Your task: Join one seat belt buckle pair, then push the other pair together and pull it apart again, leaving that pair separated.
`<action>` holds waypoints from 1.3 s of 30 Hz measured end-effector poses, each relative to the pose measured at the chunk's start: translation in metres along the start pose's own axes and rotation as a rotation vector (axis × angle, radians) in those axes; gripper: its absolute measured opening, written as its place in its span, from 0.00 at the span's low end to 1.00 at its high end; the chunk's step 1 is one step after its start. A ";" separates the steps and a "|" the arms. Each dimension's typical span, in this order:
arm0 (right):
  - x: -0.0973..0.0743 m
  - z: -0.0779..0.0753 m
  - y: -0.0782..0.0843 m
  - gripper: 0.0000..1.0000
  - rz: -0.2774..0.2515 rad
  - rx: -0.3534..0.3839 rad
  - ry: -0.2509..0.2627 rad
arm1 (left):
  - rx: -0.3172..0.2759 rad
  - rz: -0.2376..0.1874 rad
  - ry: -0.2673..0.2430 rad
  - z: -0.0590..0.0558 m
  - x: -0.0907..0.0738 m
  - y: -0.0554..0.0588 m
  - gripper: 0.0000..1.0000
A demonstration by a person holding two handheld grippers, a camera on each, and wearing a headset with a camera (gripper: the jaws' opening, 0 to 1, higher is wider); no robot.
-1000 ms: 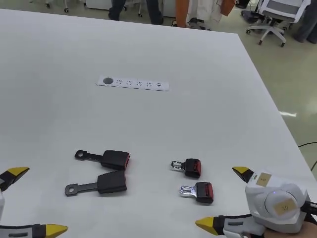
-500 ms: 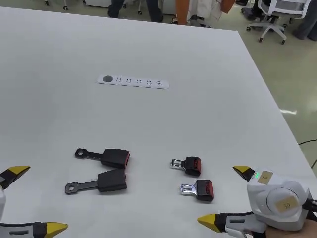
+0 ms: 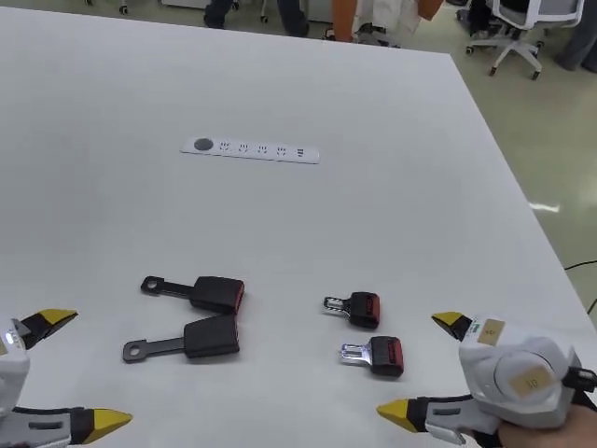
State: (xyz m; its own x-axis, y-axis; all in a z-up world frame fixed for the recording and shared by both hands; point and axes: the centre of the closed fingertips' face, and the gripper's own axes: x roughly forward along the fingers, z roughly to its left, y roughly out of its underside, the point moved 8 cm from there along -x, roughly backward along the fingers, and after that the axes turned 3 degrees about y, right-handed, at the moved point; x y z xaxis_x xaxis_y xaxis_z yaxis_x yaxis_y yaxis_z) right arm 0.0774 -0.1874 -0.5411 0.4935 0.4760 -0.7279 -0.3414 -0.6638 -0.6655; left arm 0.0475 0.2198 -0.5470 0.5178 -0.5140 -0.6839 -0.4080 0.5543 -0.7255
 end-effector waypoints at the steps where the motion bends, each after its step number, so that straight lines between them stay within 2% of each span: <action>1: 0.001 0.000 0.000 0.82 0.003 -0.002 -0.003 | 0.002 0.004 0.004 0.000 0.002 -0.001 0.86; 5: 0.005 0.000 0.000 0.79 0.003 -0.016 -0.025 | 0.009 0.016 0.043 0.003 0.012 -0.007 0.82; 12: 0.016 0.000 0.001 0.67 0.019 -0.041 -0.085 | 0.041 0.069 0.131 -0.001 0.037 -0.016 0.74; 15: 0.022 -0.004 0.002 0.68 0.029 -0.057 -0.085 | 0.044 0.083 0.159 -0.001 0.045 -0.016 0.67; 17: 0.027 -0.006 0.005 0.64 0.039 -0.060 -0.103 | 0.042 0.083 0.180 0.000 0.052 -0.016 0.65; 19: 0.030 -0.007 0.005 0.63 0.046 -0.072 -0.111 | 0.048 0.102 0.195 -0.001 0.059 -0.018 0.64; 23: 0.040 -0.010 0.010 0.60 0.057 -0.079 -0.139 | 0.063 0.111 0.211 0.000 0.068 -0.021 0.64; 27: 0.048 -0.012 0.012 0.58 0.072 -0.084 -0.173 | 0.072 0.122 0.227 0.002 0.076 -0.028 0.63; 31: 0.056 -0.017 0.016 0.56 0.090 -0.102 -0.189 | 0.072 0.137 0.252 0.008 0.087 -0.026 0.58; 33: 0.061 -0.020 0.019 0.56 0.101 -0.114 -0.195 | 0.077 0.139 0.261 0.006 0.091 -0.030 0.56; 39: 0.067 -0.028 0.023 0.52 0.120 -0.137 -0.226 | 0.099 0.151 0.299 0.010 0.110 -0.031 0.53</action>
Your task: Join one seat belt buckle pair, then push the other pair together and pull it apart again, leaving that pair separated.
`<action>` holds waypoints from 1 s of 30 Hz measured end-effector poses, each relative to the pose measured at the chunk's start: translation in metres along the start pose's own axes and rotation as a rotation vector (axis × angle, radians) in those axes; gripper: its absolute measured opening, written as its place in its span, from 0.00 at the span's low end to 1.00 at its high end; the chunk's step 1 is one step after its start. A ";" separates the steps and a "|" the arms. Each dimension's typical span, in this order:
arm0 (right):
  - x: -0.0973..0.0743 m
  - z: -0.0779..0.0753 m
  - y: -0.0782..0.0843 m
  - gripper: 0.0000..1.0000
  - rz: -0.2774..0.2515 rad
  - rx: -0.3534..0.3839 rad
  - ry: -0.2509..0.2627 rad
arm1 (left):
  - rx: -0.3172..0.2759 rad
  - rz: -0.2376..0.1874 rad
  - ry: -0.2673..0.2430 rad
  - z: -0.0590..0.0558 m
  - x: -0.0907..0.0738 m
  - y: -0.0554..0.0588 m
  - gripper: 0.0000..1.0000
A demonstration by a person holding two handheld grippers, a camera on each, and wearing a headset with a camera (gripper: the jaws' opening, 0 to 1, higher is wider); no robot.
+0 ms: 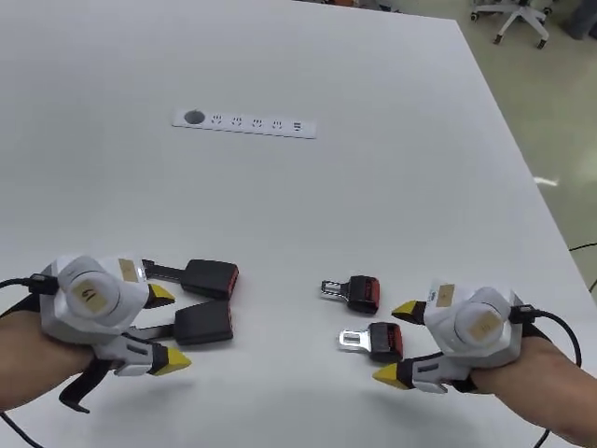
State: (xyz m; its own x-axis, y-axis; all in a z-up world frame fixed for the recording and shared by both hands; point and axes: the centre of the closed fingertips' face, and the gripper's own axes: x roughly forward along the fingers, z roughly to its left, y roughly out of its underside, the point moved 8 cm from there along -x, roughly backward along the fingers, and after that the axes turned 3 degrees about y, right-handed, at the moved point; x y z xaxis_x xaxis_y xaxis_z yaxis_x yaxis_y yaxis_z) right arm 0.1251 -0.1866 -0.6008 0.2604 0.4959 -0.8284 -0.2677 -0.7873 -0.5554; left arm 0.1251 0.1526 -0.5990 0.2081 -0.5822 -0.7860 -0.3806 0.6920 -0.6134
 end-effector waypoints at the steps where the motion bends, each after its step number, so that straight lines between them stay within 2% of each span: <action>1: 0.001 -0.001 0.001 0.51 0.003 0.001 -0.012 | 0.004 0.004 0.005 0.002 0.002 0.000 0.53; 6: 0.004 -0.003 0.004 0.50 0.026 -0.020 -0.033 | 0.006 0.024 0.029 0.008 0.007 -0.003 0.49; 9: 0.004 -0.003 0.003 0.50 0.034 -0.027 -0.046 | 0.026 0.043 0.043 0.008 0.013 -0.005 0.48; 13: 0.009 -0.008 0.007 0.47 0.047 -0.039 -0.067 | 0.065 0.072 0.083 0.009 0.018 -0.007 0.45; 16: 0.012 -0.009 0.008 0.44 0.059 -0.048 -0.082 | 0.060 0.080 0.117 0.011 0.023 -0.005 0.44; 19: 0.014 -0.010 0.008 0.42 0.061 -0.055 -0.096 | 0.124 0.112 0.141 0.010 0.027 -0.005 0.41; 25: 0.020 -0.010 0.010 0.41 0.073 -0.073 -0.117 | 0.164 0.141 0.163 0.006 0.032 -0.013 0.38; 26: 0.020 -0.010 0.010 0.41 0.076 -0.081 -0.119 | 0.179 0.154 0.154 0.007 0.032 -0.012 0.37; 27: 0.021 -0.010 0.011 0.40 0.082 -0.088 -0.121 | 0.219 0.143 0.160 0.008 0.032 -0.014 0.34; 30: 0.021 -0.014 0.010 0.37 0.076 -0.089 -0.123 | 0.221 0.155 0.177 0.008 0.031 -0.016 0.34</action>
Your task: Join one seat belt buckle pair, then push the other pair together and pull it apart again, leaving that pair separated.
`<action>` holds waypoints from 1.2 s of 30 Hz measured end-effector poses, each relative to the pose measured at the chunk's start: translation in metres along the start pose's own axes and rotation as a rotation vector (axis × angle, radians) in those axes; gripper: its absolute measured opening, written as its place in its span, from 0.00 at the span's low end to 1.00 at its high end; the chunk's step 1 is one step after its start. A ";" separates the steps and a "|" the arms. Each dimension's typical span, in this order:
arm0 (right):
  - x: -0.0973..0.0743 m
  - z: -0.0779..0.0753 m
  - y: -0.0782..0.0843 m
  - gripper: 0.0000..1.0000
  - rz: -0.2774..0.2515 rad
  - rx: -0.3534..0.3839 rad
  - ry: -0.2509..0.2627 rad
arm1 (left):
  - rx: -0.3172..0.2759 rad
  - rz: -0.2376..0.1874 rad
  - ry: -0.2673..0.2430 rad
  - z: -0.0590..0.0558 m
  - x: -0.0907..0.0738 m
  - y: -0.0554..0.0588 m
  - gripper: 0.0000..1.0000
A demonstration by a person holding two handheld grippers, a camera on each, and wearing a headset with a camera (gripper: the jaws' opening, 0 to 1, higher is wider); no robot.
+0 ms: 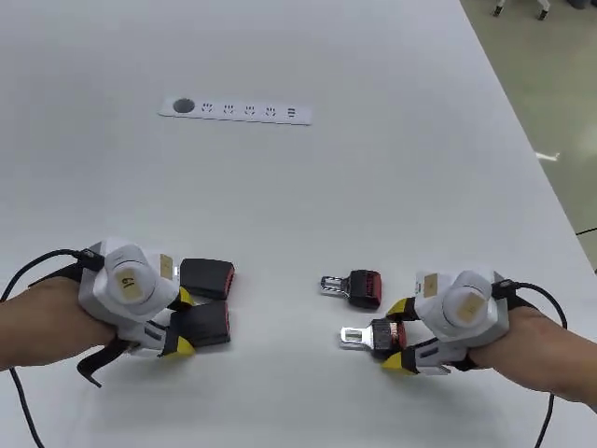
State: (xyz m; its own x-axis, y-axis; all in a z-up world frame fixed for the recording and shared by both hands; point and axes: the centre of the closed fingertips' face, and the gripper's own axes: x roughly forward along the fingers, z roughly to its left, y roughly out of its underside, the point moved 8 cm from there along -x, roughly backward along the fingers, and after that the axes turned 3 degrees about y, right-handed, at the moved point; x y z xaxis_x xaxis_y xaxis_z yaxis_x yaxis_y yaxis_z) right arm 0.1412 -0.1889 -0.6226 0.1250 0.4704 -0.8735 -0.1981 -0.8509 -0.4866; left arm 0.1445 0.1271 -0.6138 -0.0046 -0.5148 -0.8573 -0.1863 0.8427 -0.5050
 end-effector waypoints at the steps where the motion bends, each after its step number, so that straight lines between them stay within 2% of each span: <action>1: 0.000 -0.001 0.000 0.36 0.004 -0.011 0.001 | 0.028 0.008 0.008 0.000 -0.001 0.000 0.34; 4: 0.000 0.000 -0.001 0.35 0.019 -0.043 -0.006 | 0.091 0.035 0.015 0.000 -0.001 -0.001 0.34; 6: 0.001 0.002 -0.002 0.35 0.030 -0.086 -0.003 | 0.082 0.041 0.017 0.001 0.000 -0.001 0.34; 12: 0.002 -0.002 0.002 0.35 0.007 -0.093 -0.013 | 0.111 0.066 0.019 0.002 0.002 0.000 0.34; 15: 0.002 0.000 0.001 0.35 0.001 -0.093 -0.015 | 0.132 0.086 0.027 0.003 0.003 0.000 0.34; 20: 0.003 -0.001 -0.002 0.34 0.020 -0.080 -0.009 | 0.156 0.117 0.038 0.005 0.005 -0.001 0.34; 28: 0.003 0.001 -0.004 0.34 0.038 -0.080 -0.008 | 0.158 0.127 0.043 0.007 0.007 0.000 0.34; 36: 0.005 -0.005 -0.003 0.34 0.008 -0.031 0.002 | 0.167 0.157 0.041 0.006 0.008 -0.002 0.34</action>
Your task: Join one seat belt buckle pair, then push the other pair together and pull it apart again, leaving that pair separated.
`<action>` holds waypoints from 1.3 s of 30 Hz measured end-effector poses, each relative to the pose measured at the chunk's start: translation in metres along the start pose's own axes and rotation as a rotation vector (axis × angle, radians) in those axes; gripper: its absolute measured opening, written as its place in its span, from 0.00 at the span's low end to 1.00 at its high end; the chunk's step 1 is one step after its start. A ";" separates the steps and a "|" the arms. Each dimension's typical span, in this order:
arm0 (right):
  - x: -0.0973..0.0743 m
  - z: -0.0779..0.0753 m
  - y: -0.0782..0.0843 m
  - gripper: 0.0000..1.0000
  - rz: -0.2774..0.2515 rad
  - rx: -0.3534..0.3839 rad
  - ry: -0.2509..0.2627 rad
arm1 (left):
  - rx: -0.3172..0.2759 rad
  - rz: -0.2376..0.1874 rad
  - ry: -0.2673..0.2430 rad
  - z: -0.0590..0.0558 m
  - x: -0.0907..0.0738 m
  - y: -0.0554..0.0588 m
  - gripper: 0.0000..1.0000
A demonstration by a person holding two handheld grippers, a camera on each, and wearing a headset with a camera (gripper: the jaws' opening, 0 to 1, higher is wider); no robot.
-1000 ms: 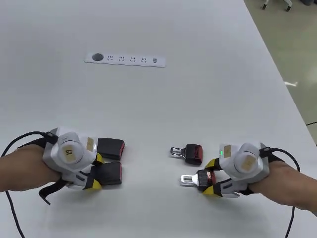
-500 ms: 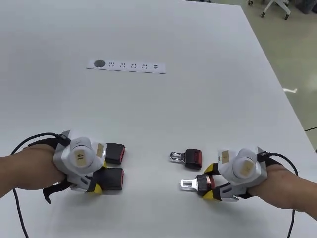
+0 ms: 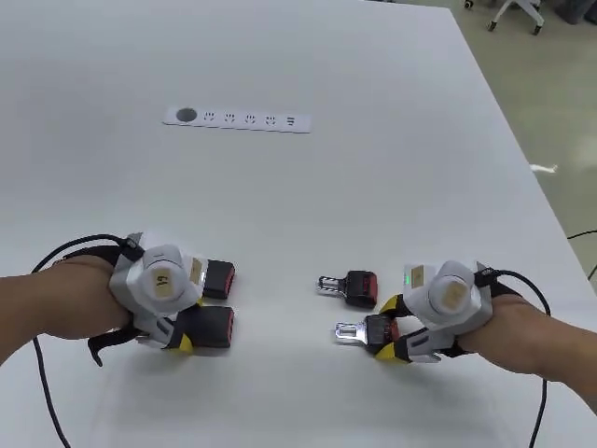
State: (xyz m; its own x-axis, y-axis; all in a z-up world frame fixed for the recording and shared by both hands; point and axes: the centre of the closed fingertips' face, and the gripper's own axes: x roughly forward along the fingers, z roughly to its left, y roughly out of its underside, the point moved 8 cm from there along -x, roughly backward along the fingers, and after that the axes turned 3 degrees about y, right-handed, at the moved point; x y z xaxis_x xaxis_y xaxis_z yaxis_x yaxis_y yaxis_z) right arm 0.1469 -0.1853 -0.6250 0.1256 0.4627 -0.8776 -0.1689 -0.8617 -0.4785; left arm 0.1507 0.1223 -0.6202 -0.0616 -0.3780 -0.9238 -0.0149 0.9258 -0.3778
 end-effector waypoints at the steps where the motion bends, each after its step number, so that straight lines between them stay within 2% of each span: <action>1: 0.000 0.001 -0.001 0.34 0.002 -0.002 0.003 | 0.000 0.002 0.000 0.000 0.000 0.000 0.34; 7: 0.003 0.003 -0.007 0.34 -0.003 0.004 0.017 | 0.002 0.031 -0.003 -0.001 0.001 -0.005 0.34; 10: 0.007 0.004 -0.012 0.34 -0.010 0.004 0.020 | 0.002 0.036 -0.003 0.001 0.003 -0.002 0.34; 25: 0.027 0.023 -0.052 0.34 -0.061 -0.015 0.007 | -0.005 0.013 -0.004 -0.005 -0.002 -0.007 0.34; 39: 0.051 0.034 -0.094 0.34 -0.098 -0.052 0.002 | -0.011 -0.017 0.000 -0.001 -0.001 -0.001 0.34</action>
State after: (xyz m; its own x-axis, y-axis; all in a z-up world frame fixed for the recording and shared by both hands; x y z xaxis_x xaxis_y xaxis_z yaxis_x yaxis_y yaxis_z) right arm 0.1363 -0.0737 -0.6261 0.1405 0.5447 -0.8267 -0.1044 -0.8222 -0.5595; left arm 0.1496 0.1214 -0.6188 -0.0613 -0.3938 -0.9172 -0.0271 0.9192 -0.3928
